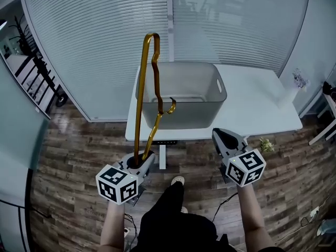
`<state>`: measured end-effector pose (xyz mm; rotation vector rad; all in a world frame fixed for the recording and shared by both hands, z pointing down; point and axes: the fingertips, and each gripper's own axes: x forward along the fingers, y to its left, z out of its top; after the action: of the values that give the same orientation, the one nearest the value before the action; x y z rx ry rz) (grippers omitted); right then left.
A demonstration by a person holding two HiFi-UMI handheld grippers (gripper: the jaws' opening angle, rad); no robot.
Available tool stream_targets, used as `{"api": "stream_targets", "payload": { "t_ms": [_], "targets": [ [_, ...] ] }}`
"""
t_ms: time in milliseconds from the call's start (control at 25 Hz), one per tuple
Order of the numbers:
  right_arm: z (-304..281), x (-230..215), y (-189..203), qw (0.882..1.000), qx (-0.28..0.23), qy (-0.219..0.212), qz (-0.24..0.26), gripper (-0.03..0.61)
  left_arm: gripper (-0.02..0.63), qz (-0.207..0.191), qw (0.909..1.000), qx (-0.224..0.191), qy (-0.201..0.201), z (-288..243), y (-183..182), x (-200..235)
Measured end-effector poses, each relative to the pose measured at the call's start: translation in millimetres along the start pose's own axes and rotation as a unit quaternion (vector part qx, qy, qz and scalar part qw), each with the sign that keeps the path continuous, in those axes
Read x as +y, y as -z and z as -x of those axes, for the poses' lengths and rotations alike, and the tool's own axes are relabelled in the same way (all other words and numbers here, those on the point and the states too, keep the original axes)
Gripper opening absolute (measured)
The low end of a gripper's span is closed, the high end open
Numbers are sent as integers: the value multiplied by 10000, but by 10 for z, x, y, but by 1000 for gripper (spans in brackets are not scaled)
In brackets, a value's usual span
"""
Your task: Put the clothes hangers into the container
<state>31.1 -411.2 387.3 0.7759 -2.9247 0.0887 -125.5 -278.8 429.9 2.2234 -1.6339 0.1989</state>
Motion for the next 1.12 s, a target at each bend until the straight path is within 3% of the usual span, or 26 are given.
{"api": "stream_targets", "payload": {
  "t_ms": [400,840,1120],
  "targets": [
    [-306,-359,-466,9987,-214,-358,-281,28,29,-299,9995,-72,-16,-330,-576,308],
    [-762,-797,-738,9983,-308,-501,-27,28,29,-522,9984,-68,-199,-713,-965,754],
    [-1070,-968,-995,9971,-293,-695,65,28,29,-727,9966,292,-245,-865,-1240,1035]
  ]
}}
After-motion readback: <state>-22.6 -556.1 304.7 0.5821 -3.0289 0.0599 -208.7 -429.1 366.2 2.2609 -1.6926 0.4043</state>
